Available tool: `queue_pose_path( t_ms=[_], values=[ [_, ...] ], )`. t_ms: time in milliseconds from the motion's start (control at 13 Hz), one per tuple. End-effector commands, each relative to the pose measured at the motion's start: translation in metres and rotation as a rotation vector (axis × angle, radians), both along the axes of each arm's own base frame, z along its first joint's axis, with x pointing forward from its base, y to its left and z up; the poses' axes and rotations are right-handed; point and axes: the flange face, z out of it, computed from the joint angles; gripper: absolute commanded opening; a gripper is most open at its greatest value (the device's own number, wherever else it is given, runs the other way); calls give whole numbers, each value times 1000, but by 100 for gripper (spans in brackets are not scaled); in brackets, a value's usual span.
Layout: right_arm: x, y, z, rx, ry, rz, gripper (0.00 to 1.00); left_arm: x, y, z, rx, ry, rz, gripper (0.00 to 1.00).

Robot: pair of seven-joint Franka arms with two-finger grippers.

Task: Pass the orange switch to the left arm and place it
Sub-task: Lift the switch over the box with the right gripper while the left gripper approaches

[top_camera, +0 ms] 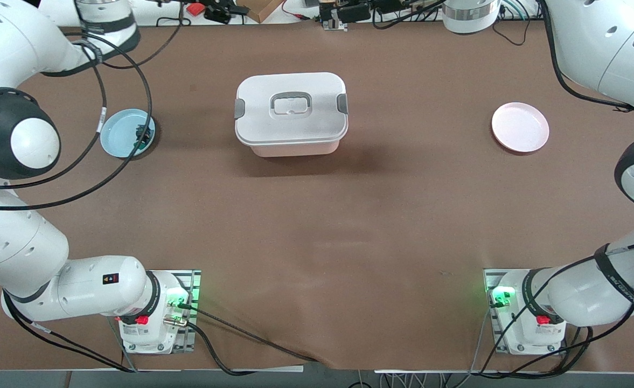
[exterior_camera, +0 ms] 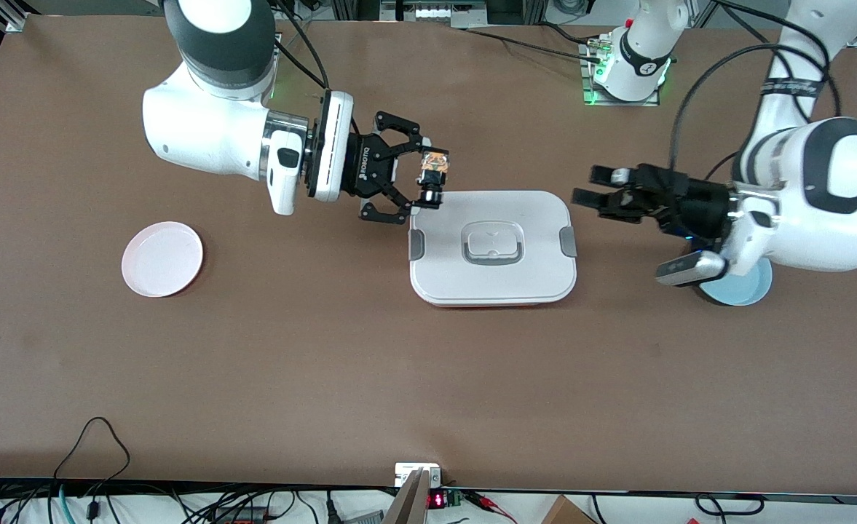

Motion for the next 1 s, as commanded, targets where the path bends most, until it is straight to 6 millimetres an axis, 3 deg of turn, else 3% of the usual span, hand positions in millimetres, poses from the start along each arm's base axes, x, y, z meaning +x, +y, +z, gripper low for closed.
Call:
queue_pose_path(
  t_ms=[0, 385, 615, 923],
  values=[
    [-7, 17, 0, 147, -31, -25, 1, 2, -39, -12, -31, 29, 27, 100],
    [-19, 42, -18, 198, -2, -13, 1, -5, -55, -2, -40, 127, 11, 100],
    [-28, 52, -24, 191, 16, 6, 1, -30, -87, 13, 35, 182, 38, 100],
    [-30, 53, -26, 147, -10, 31, 1, -56, -95, -2, 79, 224, 35, 100]
  ],
)
